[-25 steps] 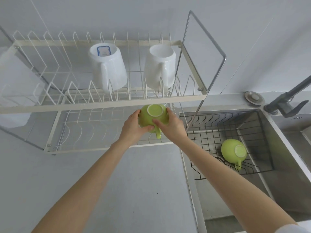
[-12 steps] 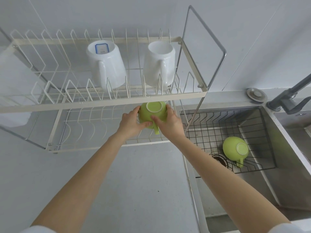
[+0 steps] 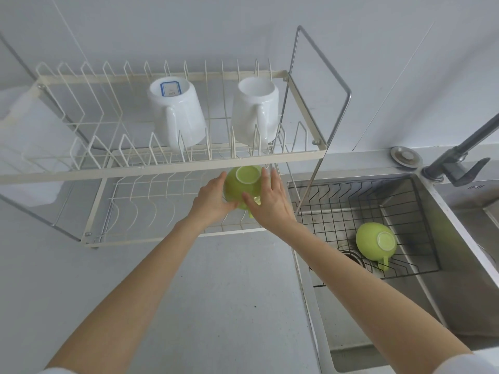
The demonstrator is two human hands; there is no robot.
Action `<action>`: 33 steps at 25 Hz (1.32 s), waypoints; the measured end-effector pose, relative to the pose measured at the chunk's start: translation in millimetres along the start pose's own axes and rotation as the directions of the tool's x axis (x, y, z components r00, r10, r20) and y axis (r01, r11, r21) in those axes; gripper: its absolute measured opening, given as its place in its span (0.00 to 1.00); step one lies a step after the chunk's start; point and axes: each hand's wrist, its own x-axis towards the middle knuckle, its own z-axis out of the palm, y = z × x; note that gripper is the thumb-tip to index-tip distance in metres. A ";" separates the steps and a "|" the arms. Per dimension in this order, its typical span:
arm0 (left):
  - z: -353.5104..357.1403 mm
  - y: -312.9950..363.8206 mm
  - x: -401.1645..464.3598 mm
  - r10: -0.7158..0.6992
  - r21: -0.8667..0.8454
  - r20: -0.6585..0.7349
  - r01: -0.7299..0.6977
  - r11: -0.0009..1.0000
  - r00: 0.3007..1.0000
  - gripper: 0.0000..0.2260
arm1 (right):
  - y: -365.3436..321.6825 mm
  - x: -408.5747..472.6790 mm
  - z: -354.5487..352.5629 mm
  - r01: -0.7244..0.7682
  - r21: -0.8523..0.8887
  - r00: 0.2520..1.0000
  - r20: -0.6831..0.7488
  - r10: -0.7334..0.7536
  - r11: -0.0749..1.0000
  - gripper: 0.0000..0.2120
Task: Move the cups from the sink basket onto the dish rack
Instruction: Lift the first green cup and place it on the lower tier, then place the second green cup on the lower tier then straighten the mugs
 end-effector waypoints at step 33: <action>164.9 176.6 -110.7 0.173 0.467 0.083 -0.192 0.863 0.981 0.29 | 220.0 -137.3 -139.1 0.036 -0.315 0.999 0.030 -0.028 0.948 0.32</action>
